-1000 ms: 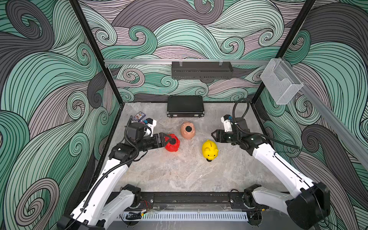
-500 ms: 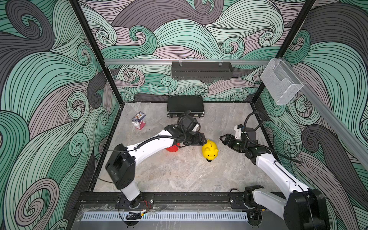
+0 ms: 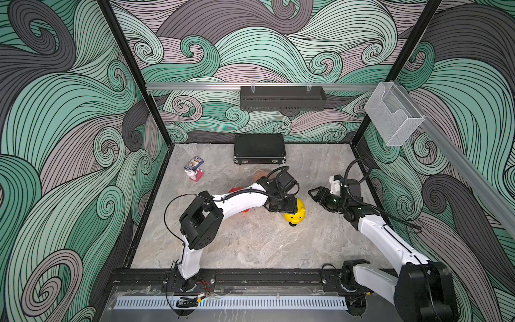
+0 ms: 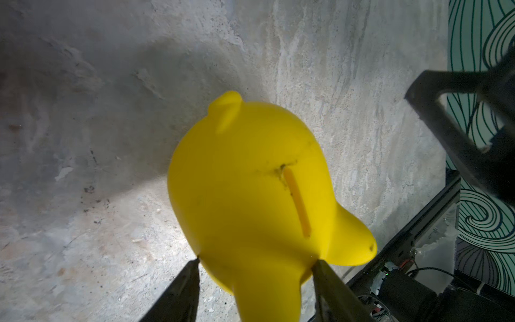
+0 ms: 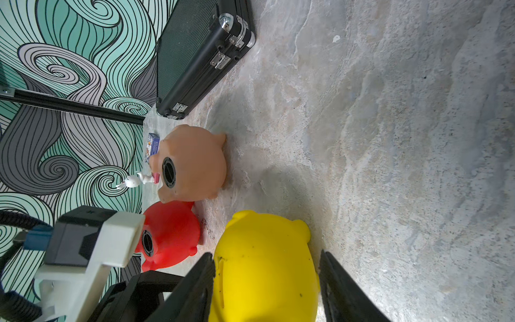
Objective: Close piggy banks
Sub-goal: Turn over the piggy bank at the center of the board.
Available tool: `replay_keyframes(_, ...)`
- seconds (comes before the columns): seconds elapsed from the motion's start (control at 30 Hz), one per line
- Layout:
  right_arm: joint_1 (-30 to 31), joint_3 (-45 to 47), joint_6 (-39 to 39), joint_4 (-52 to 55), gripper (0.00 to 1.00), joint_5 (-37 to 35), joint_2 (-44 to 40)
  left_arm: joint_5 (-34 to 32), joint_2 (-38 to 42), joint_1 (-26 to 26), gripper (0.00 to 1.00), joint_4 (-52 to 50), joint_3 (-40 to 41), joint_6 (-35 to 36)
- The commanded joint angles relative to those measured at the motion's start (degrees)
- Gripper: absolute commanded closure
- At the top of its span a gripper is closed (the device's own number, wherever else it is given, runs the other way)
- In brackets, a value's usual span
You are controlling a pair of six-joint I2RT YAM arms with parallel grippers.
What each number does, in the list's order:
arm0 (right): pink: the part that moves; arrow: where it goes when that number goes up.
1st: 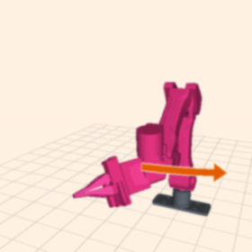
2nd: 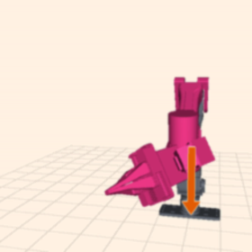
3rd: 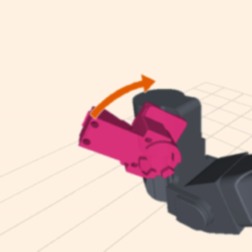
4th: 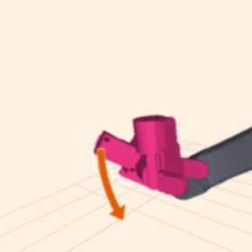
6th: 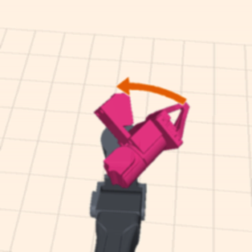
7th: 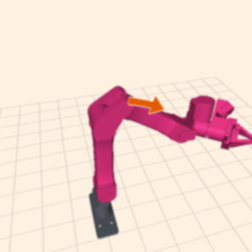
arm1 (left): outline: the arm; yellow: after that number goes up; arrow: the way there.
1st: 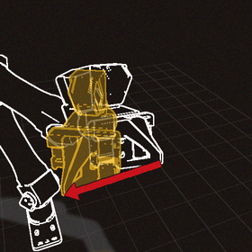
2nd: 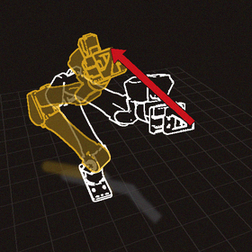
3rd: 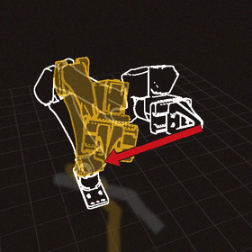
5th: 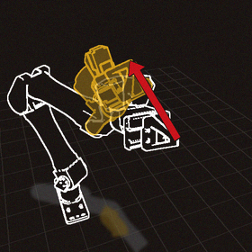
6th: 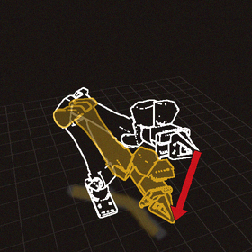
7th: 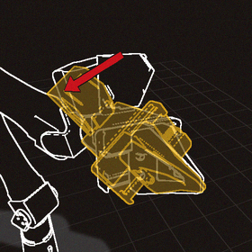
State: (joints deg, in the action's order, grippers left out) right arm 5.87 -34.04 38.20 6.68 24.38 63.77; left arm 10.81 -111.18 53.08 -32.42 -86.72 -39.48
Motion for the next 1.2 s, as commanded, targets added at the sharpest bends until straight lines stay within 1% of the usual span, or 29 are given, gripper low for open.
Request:
replay_keyframes(0.0,-0.2,0.5,0.0,-0.6,0.39,1.5,0.9,-1.8,-1.3,0.5,0.40,-1.8,-1.4,-0.6)
replay_keyframes(0.33,-0.1,0.7,0.1,-1.2,0.41,3.7,3.0,-1.9,-0.8,0.3,0.52,0.7,1.1,-3.0)
replay_keyframes(0.47,-0.1,1.0,0.0,-1.4,0.42,3.7,3.9,-1.8,0.1,-0.2,0.58,2.7,3.1,-4.8)
replay_keyframes(0.63,-0.1,1.0,-0.1,-1.8,0.42,3.6,4.4,-0.3,1.3,-1.3,0.62,5.8,6.5,-6.4)
replay_keyframes(0.83,0.0,1.2,-0.5,-2.0,0.43,3.7,5.9,2.8,3.0,-3.0,0.64,10.9,11.6,-8.7)
replay_keyframes(1.0,0.1,1.0,-0.7,-2.1,0.43,4.3,6.8,8.1,4.2,-5.2,0.64,18.3,16.6,-12.0)
replay_keyframes(1.17,0.1,0.7,-1.3,-1.6,0.44,4.5,7.3,7.6,5.0,-6.2,0.64,17.5,17.6,-11.2)
